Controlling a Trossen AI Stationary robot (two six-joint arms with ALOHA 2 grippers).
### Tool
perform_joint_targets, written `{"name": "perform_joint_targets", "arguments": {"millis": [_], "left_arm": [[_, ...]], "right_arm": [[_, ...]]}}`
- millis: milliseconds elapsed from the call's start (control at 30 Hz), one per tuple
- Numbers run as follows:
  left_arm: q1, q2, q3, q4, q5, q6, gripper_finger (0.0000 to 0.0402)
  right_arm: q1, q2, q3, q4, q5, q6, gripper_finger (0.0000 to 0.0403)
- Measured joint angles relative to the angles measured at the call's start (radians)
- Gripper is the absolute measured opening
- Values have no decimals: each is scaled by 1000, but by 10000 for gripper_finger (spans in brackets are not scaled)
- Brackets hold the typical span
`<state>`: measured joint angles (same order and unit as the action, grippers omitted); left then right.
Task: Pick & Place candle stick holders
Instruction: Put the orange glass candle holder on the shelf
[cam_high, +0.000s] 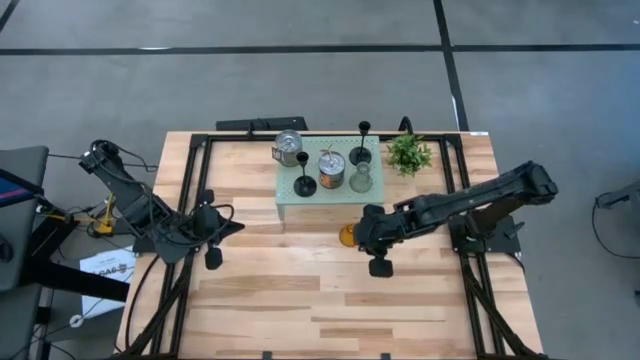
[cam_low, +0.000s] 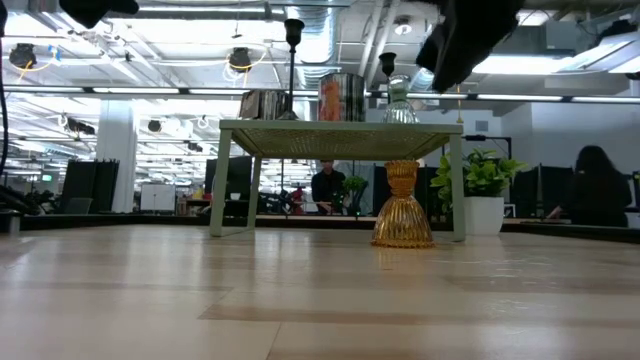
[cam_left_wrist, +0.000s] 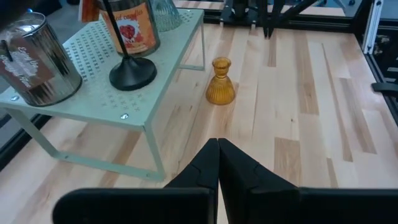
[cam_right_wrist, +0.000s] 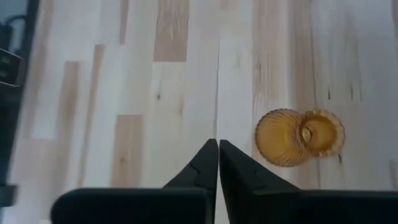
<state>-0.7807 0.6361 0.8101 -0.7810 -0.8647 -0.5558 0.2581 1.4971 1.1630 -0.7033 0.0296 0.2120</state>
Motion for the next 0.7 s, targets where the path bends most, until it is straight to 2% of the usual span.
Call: {"name": "perform_joint_targets", "arguments": {"millis": [100, 200, 367, 533, 700], "left_arm": [[0, 0, 0, 8, -1, 0, 4], [0, 0, 0, 25, -1, 0, 4], [0, 0, 0, 44, -1, 1, 5], [0, 0, 0, 45, -2, 0, 5], [0, 0, 0, 49, -3, 1, 5]], "right_arm": [[-6, 51, -12, 26, 2, -56, 4], [-9, 98, -12, 51, 3, -127, 18], [-9, 135, -11, 74, 58, -147, 73], [-5, 123, -11, 80, 210, -158, 132], [-25, 117, -11, 73, 213, -145, 163]]}}
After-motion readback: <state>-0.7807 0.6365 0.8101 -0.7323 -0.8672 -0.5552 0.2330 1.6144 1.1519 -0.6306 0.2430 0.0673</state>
